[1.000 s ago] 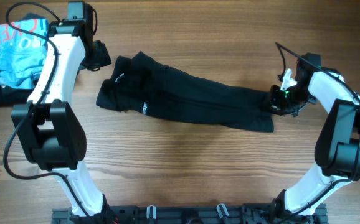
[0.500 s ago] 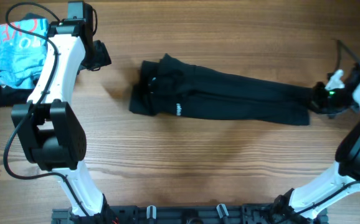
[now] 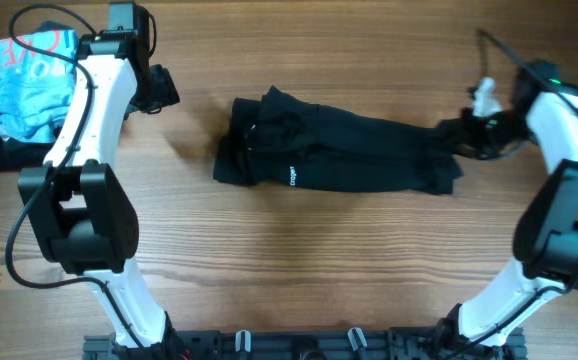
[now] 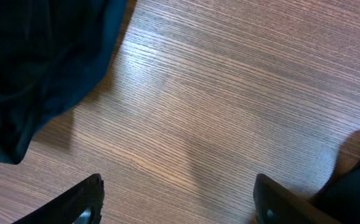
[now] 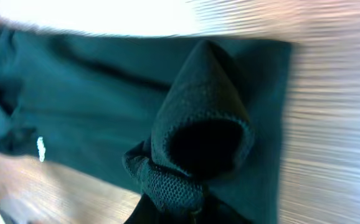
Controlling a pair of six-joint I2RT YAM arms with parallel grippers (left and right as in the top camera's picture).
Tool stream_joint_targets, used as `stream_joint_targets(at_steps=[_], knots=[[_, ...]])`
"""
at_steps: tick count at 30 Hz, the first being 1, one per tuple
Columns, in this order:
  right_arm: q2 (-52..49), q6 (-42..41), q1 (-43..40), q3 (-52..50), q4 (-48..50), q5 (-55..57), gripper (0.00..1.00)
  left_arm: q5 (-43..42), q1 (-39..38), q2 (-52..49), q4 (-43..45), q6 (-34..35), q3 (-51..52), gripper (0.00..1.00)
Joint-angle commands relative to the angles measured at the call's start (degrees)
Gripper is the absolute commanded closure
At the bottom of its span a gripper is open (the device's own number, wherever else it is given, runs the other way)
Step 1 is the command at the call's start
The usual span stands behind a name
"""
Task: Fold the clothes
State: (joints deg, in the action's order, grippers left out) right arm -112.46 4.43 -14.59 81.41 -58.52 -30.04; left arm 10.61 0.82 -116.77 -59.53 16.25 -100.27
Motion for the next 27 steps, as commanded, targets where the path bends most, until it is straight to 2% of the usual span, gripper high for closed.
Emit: stream_joint_targets(at_steps=[1, 9, 11, 12, 14, 15, 21, 27], knots=[[1.4, 0.1, 7.0, 1.5, -0.4, -1.7, 0.96, -0.7, 0.3, 1.3, 0.2, 1.0, -1.2, 0.23], [1.4, -4.6, 18.8, 1.5, 2.1, 2.6, 0.95, -0.7, 0.3, 1.3, 1.1, 0.9, -1.2, 0.22], [1.4, -6.3, 20.5, 1.5, 3.3, 4.0, 0.9, -0.7, 0.3, 1.3, 1.3, 0.9, -1.2, 0.21], [1.4, -6.6, 21.1, 1.5, 3.9, 4.1, 0.8, -0.7, 0.3, 1.3, 1.5, 1.0, -1.2, 0.21], [1.4, -7.6, 22.1, 1.5, 5.4, 4.2, 0.3, -0.7, 0.3, 1.3, 1.5, 1.0, -1.2, 0.21], [1.4, -7.6, 22.1, 1.5, 5.8, 4.1, 0.25, -0.7, 0.3, 1.3, 1.5, 1.0, -1.2, 0.21], [1.4, -8.0, 22.1, 1.9, 5.9, 2.4, 0.26, -1.2, 0.3, 1.3, 1.5, 0.9, -1.2, 0.21], [1.4, -8.0, 22.2, 1.9, 5.9, 2.6, 0.36, -2.3, 0.3, 1.3, 1.7, 1.0, -1.2, 0.21]])
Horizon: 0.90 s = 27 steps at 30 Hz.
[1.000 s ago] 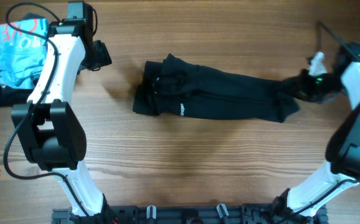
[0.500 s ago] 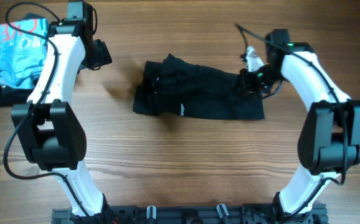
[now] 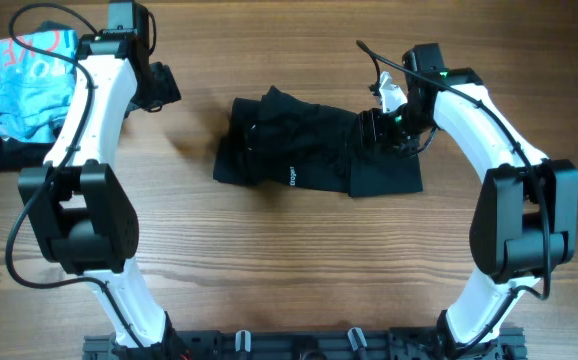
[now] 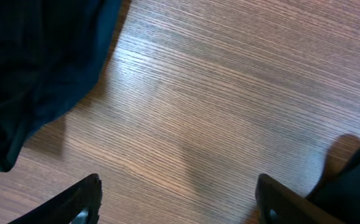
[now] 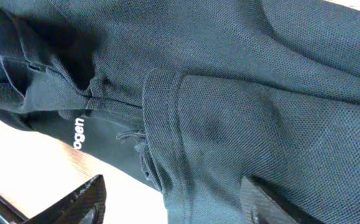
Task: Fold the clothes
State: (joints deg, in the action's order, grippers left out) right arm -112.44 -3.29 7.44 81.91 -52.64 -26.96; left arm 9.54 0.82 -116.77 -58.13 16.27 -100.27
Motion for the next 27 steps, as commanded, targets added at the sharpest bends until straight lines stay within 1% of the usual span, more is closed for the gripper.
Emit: stream_joint_targets(at_steps=[1, 4, 6, 10, 13, 15, 19, 21, 23, 25, 27], knots=[[1.3, -0.3, 0.3, 1.4, 0.2, -0.4, 0.38, -1.2, 0.3, 1.3, 0.3, 0.9, -1.2, 0.21], [1.3, -0.3, 1.0, 1.3, 1.7, 0.0, 0.44, -1.2, 0.3, 1.3, 0.3, 0.9, -1.2, 0.21], [1.4, -0.6, 1.2, 1.4, 2.8, 0.1, 0.45, -2.8, 0.3, 1.3, 0.0, 0.9, -1.2, 0.23], [1.4, -1.1, 0.9, 4.0, 1.5, 0.0, 0.37, -15.1, 0.2, 1.1, -3.0, -0.2, -0.3, 0.22], [1.7, 0.8, 0.6, 7.4, -1.7, 0.0, 0.32, -25.5, -0.1, 0.7, -4.1, -5.4, 1.8, 0.19], [2.1, 2.1, 0.4, 9.6, -4.1, 0.3, 0.29, -28.8, -0.4, 0.3, -4.5, -8.0, 3.6, 0.18], [2.7, 3.3, 0.4, 13.5, -7.6, 2.2, 0.26, -30.9, -0.7, -0.3, -4.2, -11.6, 8.1, 0.15], [3.3, 3.3, 0.3, 13.9, -7.8, 3.8, 0.24, -34.4, -0.7, -0.5, -2.7, -15.2, 10.8, 0.15], [3.7, 3.3, 0.3, 13.9, -8.0, 4.6, 0.24, -38.6, -0.7, -0.5, -0.2, -18.6, 13.2, 0.14], [3.9, 3.3, 0.3, 13.9, -8.2, 4.7, 0.24, -40.7, -0.7, -0.5, 3.4, -19.5, 15.7, 0.12], [4.0, 3.3, 0.4, 13.9, -8.5, 4.7, 0.24, -41.1, -0.7, -0.5, 7.3, -19.5, 18.1, 0.11]])
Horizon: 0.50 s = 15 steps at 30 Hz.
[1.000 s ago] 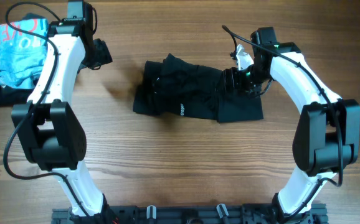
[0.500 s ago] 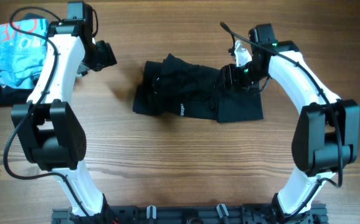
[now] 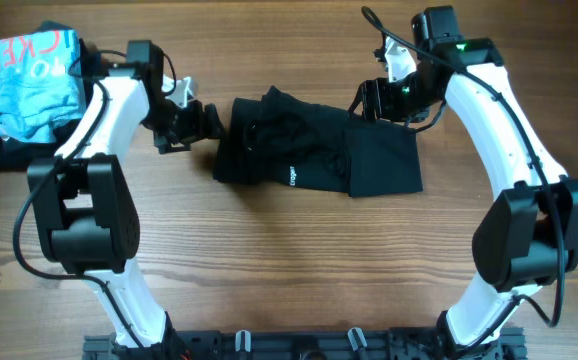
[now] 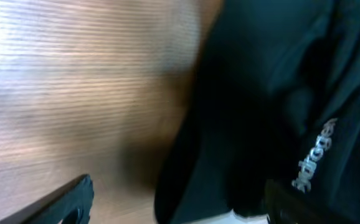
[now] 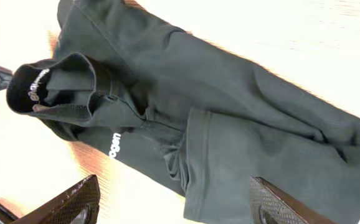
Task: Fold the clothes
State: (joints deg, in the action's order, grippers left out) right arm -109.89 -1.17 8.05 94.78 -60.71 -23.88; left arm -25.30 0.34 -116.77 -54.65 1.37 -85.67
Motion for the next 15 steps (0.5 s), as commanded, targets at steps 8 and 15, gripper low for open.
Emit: stream_joint_targets(at_steps=[8, 15], knots=[[1.5, 1.1, -0.3, 1.0, -1.9, 1.6, 0.24, -14.2, -0.2, -0.6, 20.3, -4.6, 11.8, 0.06], [1.5, 1.1, -0.2, 1.0, -2.8, 1.6, 0.24, -23.0, -0.2, -0.6, 26.7, -4.6, 13.7, 0.06]])
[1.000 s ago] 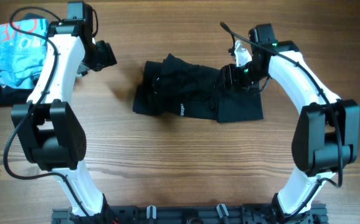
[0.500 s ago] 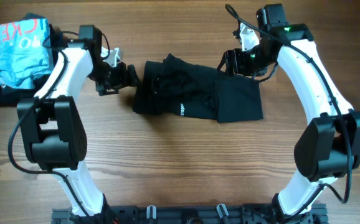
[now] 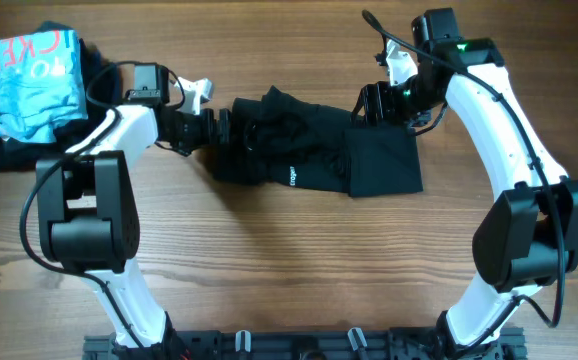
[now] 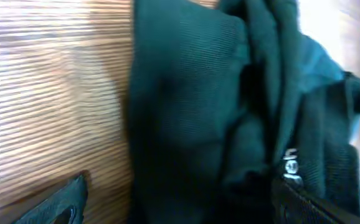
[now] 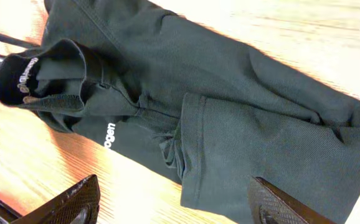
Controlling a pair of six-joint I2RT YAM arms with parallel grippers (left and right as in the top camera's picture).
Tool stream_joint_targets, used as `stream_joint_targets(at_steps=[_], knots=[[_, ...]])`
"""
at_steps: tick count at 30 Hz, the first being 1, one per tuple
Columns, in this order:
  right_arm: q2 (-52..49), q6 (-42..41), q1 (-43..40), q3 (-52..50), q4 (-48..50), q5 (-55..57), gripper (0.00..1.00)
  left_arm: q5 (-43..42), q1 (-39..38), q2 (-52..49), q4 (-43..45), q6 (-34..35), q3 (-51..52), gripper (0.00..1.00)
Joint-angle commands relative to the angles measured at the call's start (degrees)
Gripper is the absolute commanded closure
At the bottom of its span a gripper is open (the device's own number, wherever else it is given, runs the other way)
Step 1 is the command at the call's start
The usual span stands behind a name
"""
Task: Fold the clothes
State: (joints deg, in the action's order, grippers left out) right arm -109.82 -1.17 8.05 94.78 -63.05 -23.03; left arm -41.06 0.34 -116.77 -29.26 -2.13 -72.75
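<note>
A black garment (image 3: 314, 145) with a small white logo lies in the middle of the table, its right end folded over onto the middle. My left gripper (image 3: 219, 128) is open at the garment's left edge. In the left wrist view the left gripper (image 4: 186, 208) has dark cloth (image 4: 186, 124) between its spread fingers. My right gripper (image 3: 371, 102) hovers open over the garment's back right part. The right wrist view shows the right gripper (image 5: 180, 205) above the collar (image 5: 40, 81) and the folded part (image 5: 273, 162), holding nothing.
A pile of other clothes sits at the table's back left corner: a light blue shirt with red letters (image 3: 24, 75) on top of black cloth. Bare wooden tabletop (image 3: 299, 270) stretches in front of the garment.
My left gripper has moved right, from just short of the garment to its left edge, with cloth now between the open fingers. The right gripper has hardly moved.
First the garment lay stretched out long, my right gripper holding its right end at the far right and the left gripper open near the pile. Then the right end lay folded over the middle and the right gripper was open. The left gripper then came across to the garment.
</note>
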Motion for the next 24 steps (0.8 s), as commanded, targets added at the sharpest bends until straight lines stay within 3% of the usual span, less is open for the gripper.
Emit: stream_joint_targets(at_steps=[1, 15, 19, 24], knots=[[1.4, 1.1, -0.3, 1.0, -0.5, 0.8, 0.24, -8.7, -0.2, -0.6, 1.9, -1.1, 0.8, 0.05], [1.4, 1.1, -0.3, 1.0, -0.7, 0.8, 0.24, -15.2, -1.3, -0.7, 1.6, -6.1, 0.8, 0.1], [1.4, 1.0, -0.2, 1.0, -0.7, 0.8, 0.24, -11.5, -3.3, -0.9, 1.0, -6.7, 1.5, 0.13], [1.4, 1.1, -0.3, 1.0, -1.0, 0.8, 0.24, -2.5, -5.6, -1.9, 1.0, -6.4, 1.7, 0.25]])
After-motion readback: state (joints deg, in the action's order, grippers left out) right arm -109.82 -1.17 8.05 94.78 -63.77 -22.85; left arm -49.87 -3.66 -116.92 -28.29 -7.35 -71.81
